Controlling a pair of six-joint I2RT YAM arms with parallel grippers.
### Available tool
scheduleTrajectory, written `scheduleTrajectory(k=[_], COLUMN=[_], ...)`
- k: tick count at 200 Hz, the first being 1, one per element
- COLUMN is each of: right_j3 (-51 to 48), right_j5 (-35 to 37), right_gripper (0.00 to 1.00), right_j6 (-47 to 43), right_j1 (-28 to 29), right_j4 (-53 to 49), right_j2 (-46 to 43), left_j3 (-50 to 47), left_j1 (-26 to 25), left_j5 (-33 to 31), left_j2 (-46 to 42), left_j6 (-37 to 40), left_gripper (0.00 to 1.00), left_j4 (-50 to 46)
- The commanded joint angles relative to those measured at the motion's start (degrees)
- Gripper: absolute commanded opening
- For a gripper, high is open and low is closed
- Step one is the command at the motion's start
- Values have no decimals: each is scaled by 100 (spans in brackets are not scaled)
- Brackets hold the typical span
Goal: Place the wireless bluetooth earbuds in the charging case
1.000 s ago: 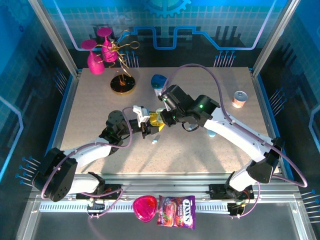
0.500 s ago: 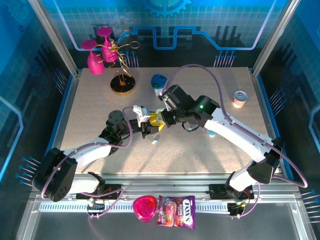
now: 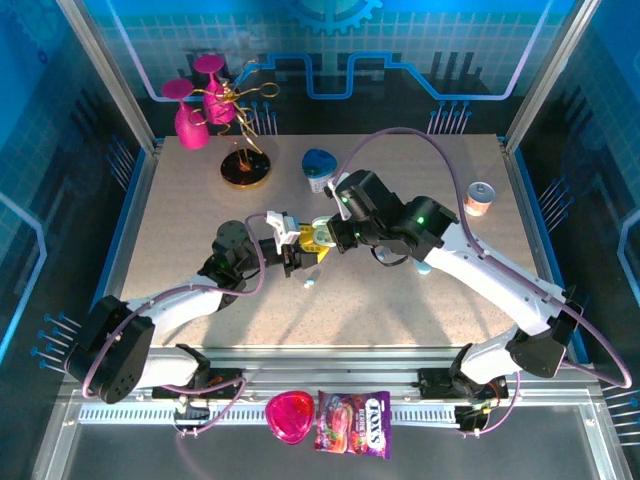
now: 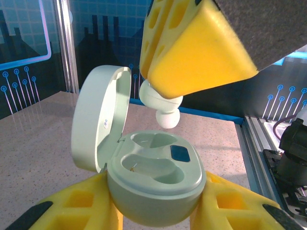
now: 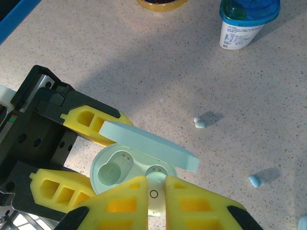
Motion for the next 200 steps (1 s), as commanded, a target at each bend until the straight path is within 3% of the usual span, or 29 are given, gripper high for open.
scheduleTrajectory(k=[1, 64, 200], right_j3=[-41, -40, -157], right_j5=[7, -499, -811], right_gripper=[13, 15, 17], right_j6=[-48, -64, -57], right_j1=[-26, -40, -38], right_j4=[168, 546, 727], right_j2=[-96, 3, 282], left_j3=[110, 131, 271], left_j1=[-1, -1, -4], left_j5=[26, 53, -39], left_j2=[-85, -15, -116], left_j6=[34, -70, -350], left_gripper=[31, 31, 32], left_j4=[116, 248, 260])
